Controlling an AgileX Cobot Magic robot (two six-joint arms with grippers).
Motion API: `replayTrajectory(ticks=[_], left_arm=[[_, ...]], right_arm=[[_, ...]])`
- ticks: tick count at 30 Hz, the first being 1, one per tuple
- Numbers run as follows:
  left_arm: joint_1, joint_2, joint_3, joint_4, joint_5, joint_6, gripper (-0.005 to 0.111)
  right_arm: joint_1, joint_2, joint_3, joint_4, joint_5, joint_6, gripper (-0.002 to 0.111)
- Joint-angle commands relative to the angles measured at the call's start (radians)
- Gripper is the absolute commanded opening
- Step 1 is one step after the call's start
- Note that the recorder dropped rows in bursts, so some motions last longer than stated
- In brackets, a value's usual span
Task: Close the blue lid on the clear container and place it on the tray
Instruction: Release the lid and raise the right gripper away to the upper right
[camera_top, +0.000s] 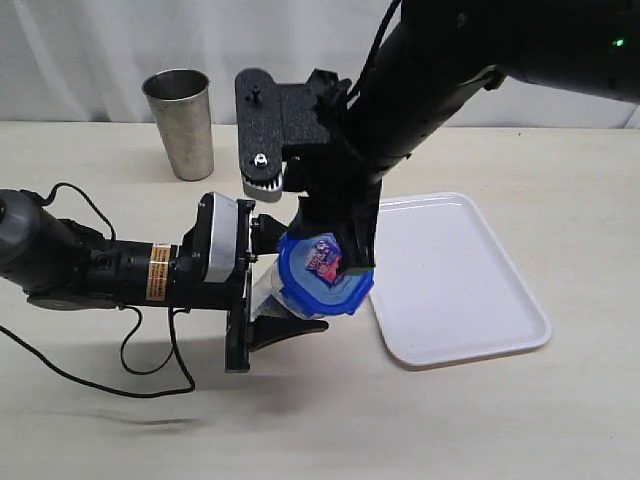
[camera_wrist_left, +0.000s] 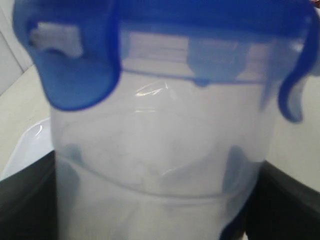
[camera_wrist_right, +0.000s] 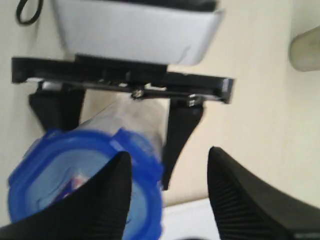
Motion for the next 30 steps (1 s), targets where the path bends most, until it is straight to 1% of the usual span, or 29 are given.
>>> replayTrajectory(ticks=[1, 6, 7, 9, 11, 13, 17, 19, 21, 25, 30], left_arm=[[-0.010, -0.008, -0.004, 0.008, -0.025, -0.025, 0.000], [-0.010, -0.008, -0.004, 0.001, -0.025, -0.034, 0.000], [-0.010, -0.008, -0.004, -0.004, -0.025, -0.034, 0.000], [-0.010, -0.008, -0.004, -0.026, -0.025, -0.062, 0.000], [-0.010, -0.008, -0.004, -0.064, -0.025, -0.112, 0.000], [-0.010, -0.008, -0.004, -0.098, -0.025, -0.141, 0.000], [-0.010, -0.010, -0.004, -0.134, -0.025, -0.164, 0.000], [-0.010, -0.010, -0.004, -0.164, -0.025, -0.174, 0.000], [-0.010, -0.012, -0.004, -0.201, -0.025, -0.218, 0.000], [-0.010, -0.019, -0.004, -0.256, -0.025, -0.258, 0.000], [-0.010, -0.025, -0.004, -0.261, -0.025, -0.274, 0.000]], right_arm=[[-0.002, -0.051, -0.004, -0.007, -0.067, 0.104, 0.046], [-0.002, -0.092, -0.004, -0.124, -0.080, 0.274, 0.046], [-0.002, -0.099, -0.004, -0.157, -0.084, 0.324, 0.044], [-0.002, -0.119, -0.004, -0.234, -0.104, 0.447, 0.035], [-0.004, -0.138, -0.004, -0.309, -0.115, 0.558, 0.019], [-0.019, -0.157, -0.004, -0.321, -0.115, 0.587, 0.004], [-0.085, -0.219, 0.041, -0.239, -0.175, 0.601, 0.005], [-0.114, -0.273, 0.094, -0.208, -0.240, 0.601, 0.005], [-0.139, -0.337, 0.159, -0.179, -0.307, 0.603, 0.005], [-0.151, -0.468, 0.281, -0.157, -0.426, 0.613, 0.005], [-0.148, -0.668, 0.412, -0.041, -0.539, 0.649, 0.005]])
